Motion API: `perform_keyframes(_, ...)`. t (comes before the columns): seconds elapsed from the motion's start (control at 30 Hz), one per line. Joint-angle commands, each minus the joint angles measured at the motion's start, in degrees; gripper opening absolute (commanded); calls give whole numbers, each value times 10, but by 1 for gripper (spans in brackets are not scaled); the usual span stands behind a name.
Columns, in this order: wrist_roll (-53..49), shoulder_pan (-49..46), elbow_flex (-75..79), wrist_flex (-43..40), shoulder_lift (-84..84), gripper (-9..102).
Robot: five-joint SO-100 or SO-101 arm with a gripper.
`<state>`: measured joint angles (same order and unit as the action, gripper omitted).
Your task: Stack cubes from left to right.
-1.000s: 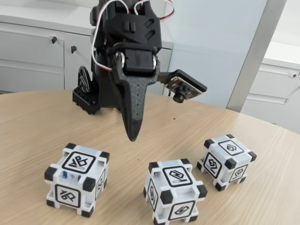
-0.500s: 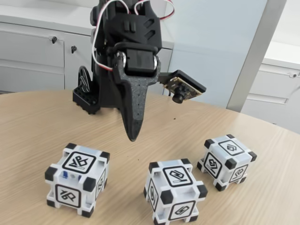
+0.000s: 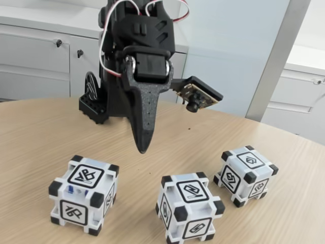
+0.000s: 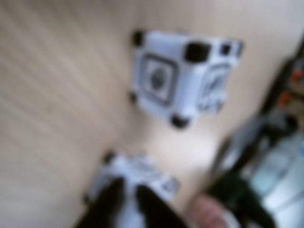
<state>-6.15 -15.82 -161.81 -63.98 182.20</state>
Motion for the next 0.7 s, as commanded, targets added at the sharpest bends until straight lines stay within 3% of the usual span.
perform_keyframes(0.0,-54,1,5,2,4,0)
perform_keyframes(0.23,31,6,38,0,-10,0)
perform_keyframes(0.37,62,7,132,-1,-57,0)
perform_keyframes(0.67,71,8,436,-2,-495,5)
